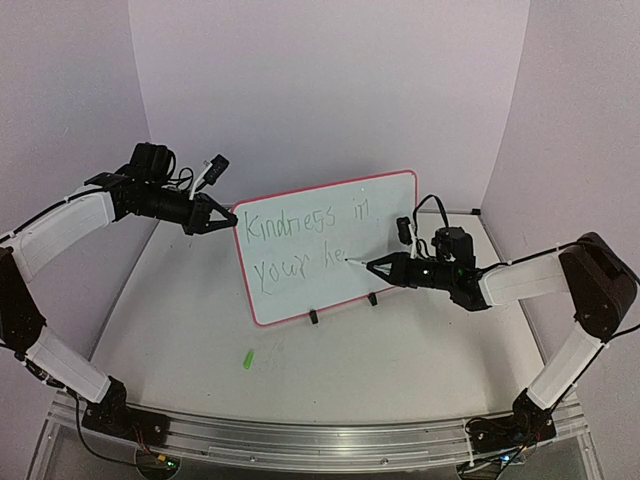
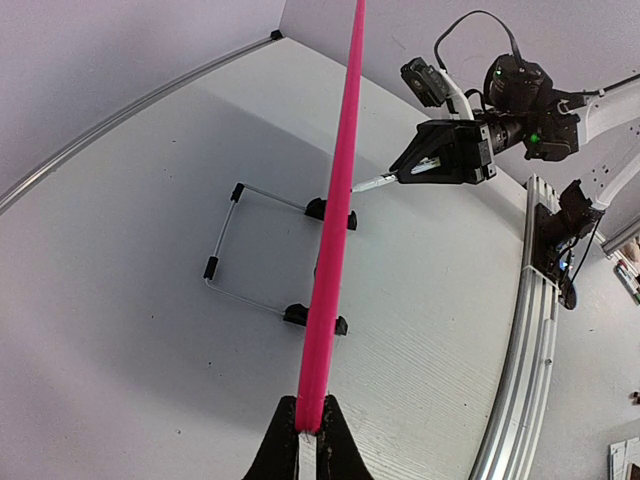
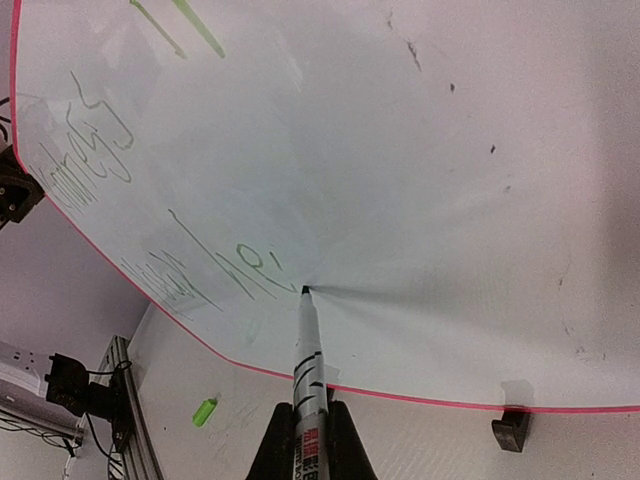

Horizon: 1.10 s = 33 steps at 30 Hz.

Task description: Write a sentence on the whiteboard

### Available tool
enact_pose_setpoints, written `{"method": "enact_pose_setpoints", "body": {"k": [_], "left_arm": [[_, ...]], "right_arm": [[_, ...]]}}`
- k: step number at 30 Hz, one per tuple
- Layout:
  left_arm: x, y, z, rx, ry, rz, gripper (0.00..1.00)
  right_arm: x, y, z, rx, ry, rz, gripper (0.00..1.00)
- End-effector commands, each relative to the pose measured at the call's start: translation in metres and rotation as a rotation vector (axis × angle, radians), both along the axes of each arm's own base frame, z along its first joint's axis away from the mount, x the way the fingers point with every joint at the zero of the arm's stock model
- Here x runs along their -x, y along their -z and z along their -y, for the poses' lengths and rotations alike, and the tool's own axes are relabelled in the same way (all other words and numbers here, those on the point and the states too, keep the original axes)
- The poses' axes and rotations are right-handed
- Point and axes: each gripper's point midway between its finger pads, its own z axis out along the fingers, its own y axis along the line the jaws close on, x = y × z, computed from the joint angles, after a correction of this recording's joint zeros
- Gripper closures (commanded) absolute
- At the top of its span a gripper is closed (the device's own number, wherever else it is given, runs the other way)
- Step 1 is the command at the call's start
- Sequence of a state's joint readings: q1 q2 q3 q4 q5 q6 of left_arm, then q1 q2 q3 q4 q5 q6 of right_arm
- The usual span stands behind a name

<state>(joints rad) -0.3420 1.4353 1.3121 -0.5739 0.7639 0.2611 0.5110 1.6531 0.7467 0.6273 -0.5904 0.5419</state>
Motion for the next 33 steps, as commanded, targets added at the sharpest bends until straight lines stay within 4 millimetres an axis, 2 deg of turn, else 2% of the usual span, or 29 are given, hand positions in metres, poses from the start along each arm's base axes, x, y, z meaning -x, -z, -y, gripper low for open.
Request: {"method": "enact_pose_setpoints", "body": {"k": [1, 11, 17, 33], "left_arm": [[0.009, -0.010, 0.005, 0.013, 0.029, 0.023, 1.00], [0.010, -0.011, 0.005, 0.013, 0.031, 0.026, 1.00], [0.010, -0.011, 0.005, 0.013, 0.031, 0.026, 1.00], [0.009, -0.010, 0.005, 0.012, 0.031, 0.023, 1.00]], "right_arm": [[-0.014, -0.034, 0.001, -0.025, 0.038, 0.099, 1.00], [-0.018, -0.059, 0.003, -0.032, 0.051, 0.150, 1.00], [-0.019, -0.060, 0.000, -0.031, 0.039, 0.151, 1.00], [-0.011, -0.010, 0.009, 0.032, 0.064, 0.046, 1.00]]}}
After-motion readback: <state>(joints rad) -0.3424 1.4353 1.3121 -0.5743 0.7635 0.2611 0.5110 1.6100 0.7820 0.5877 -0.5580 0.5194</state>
